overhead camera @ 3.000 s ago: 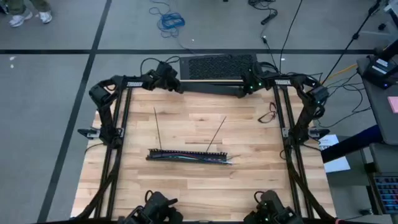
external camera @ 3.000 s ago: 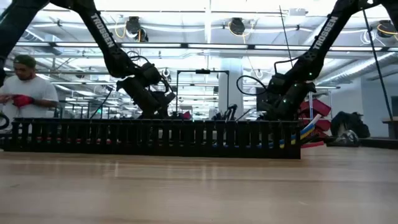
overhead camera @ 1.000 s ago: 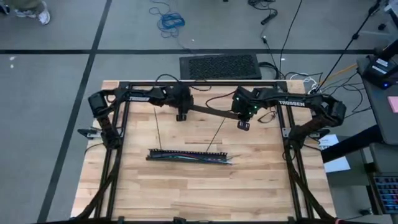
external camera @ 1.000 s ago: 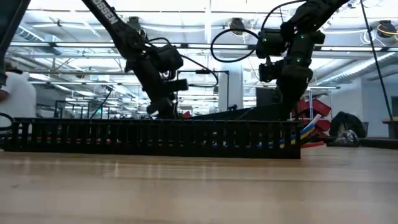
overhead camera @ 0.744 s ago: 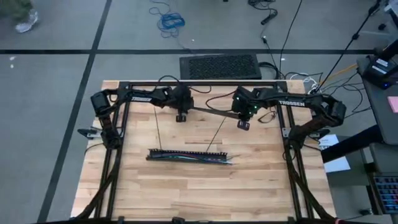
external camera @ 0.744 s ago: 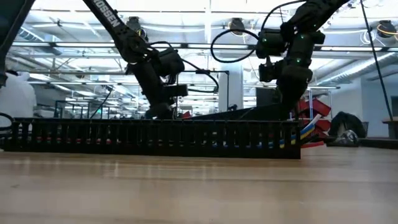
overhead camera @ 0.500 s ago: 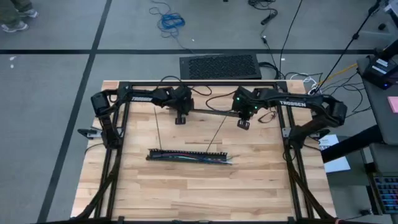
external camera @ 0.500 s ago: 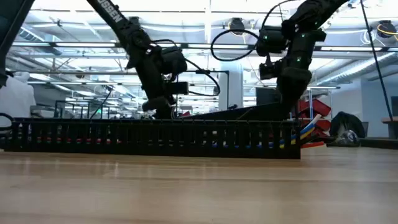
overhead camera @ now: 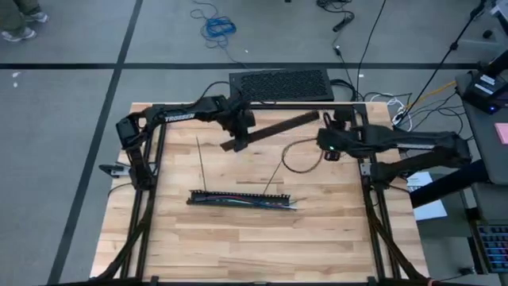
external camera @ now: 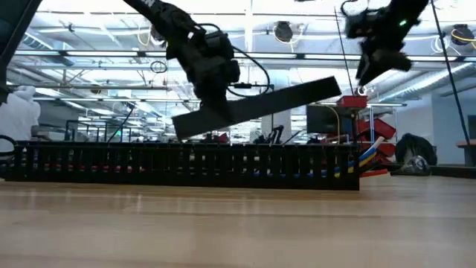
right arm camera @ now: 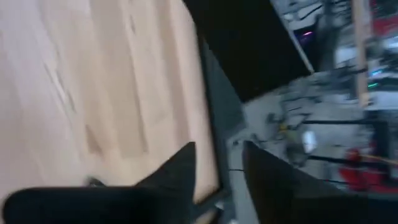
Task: Ziptie cables
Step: Close the black cable duct
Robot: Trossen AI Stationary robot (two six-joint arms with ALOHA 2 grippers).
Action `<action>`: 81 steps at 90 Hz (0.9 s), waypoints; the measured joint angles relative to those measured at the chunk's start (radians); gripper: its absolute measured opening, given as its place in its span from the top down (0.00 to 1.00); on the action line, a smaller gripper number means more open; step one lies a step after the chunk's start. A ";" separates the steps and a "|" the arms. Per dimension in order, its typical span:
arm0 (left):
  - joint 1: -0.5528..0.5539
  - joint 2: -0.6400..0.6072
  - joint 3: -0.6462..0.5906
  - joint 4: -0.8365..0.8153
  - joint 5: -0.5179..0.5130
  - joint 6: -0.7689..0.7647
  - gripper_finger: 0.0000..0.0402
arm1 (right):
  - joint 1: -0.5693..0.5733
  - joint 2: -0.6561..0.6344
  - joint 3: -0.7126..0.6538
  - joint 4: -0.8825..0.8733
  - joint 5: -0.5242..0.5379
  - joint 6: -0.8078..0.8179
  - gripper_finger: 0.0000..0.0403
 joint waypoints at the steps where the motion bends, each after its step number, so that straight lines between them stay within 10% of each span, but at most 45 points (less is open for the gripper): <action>1: 0.000 0.000 0.002 -0.004 0.001 -0.007 0.98 | 0.005 -0.006 0.000 -0.006 0.008 0.000 0.62; 29: -0.004 0.000 0.011 -0.018 0.183 -0.240 0.98 | 0.168 -0.064 0.000 0.085 -0.168 0.054 0.35; 81: -0.148 0.029 0.012 0.055 0.313 -0.425 0.98 | 0.304 0.305 0.076 0.409 -0.188 -0.124 0.33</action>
